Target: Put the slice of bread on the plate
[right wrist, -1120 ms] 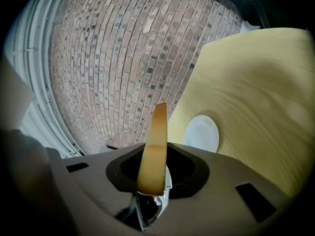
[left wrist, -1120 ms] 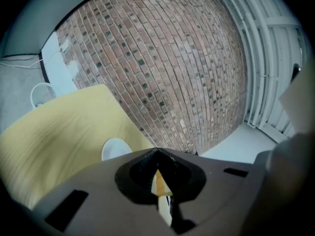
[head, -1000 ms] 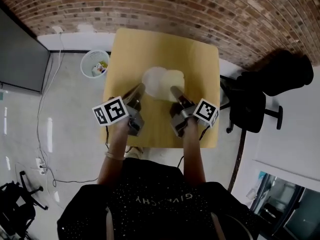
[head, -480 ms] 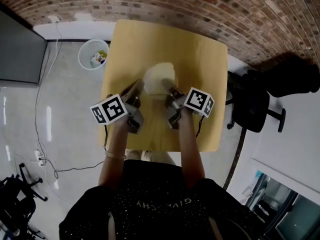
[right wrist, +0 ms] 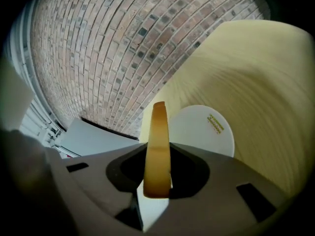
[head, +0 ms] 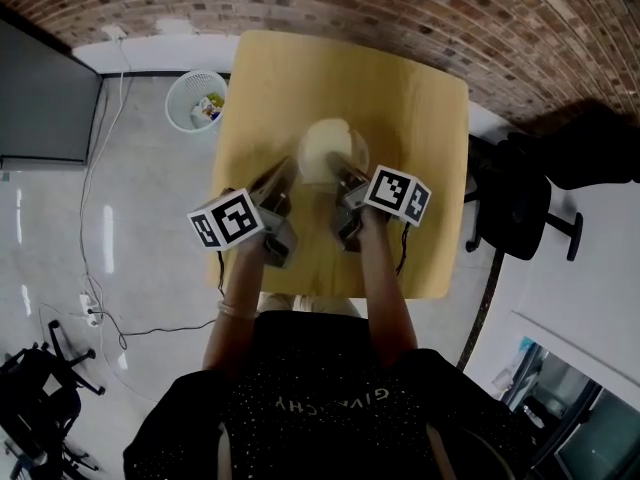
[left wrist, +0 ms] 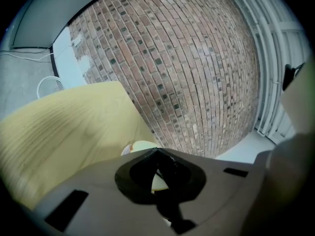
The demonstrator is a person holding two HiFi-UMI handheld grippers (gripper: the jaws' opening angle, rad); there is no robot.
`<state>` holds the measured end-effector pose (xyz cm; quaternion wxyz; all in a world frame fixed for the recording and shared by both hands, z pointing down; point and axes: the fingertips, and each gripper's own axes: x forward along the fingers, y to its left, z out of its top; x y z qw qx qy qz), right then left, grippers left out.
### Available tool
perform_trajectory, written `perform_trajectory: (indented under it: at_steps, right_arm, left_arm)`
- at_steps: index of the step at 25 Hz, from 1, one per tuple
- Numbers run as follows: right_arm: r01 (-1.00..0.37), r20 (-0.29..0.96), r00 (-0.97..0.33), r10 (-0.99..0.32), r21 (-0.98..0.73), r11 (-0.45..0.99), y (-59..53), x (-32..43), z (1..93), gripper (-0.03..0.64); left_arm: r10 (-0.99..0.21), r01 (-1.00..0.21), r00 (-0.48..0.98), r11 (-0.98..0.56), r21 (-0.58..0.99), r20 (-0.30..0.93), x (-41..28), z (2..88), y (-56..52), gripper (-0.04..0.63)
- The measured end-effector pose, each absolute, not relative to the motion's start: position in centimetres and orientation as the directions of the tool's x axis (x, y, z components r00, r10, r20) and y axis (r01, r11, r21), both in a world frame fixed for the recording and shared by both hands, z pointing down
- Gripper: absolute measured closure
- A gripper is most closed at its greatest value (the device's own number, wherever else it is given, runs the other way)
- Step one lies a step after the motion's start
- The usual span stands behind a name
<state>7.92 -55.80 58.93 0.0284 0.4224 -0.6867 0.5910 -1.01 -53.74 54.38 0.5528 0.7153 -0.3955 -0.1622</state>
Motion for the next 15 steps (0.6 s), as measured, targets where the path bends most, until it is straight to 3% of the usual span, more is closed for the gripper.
perform_trajectory:
  at_steps: [7,15]
  right_arm:
    - [-0.739,0.621,-0.572,-0.536,-0.673,0.008,-55.7,7.9,59.5,0.504]
    - [-0.891,0.674,-0.382,-0.633,-0.449,0.059,-56.4,9.2,59.0,0.116]
  left_arm:
    - [-0.737,-0.366,0.649,-0.085,0.927,0.189,-0.6,54.0,-53.5,0.584]
    - [-0.737,-0.362,0.652,-0.095,0.927,0.18,-0.6,53.7,-53.0,0.584]
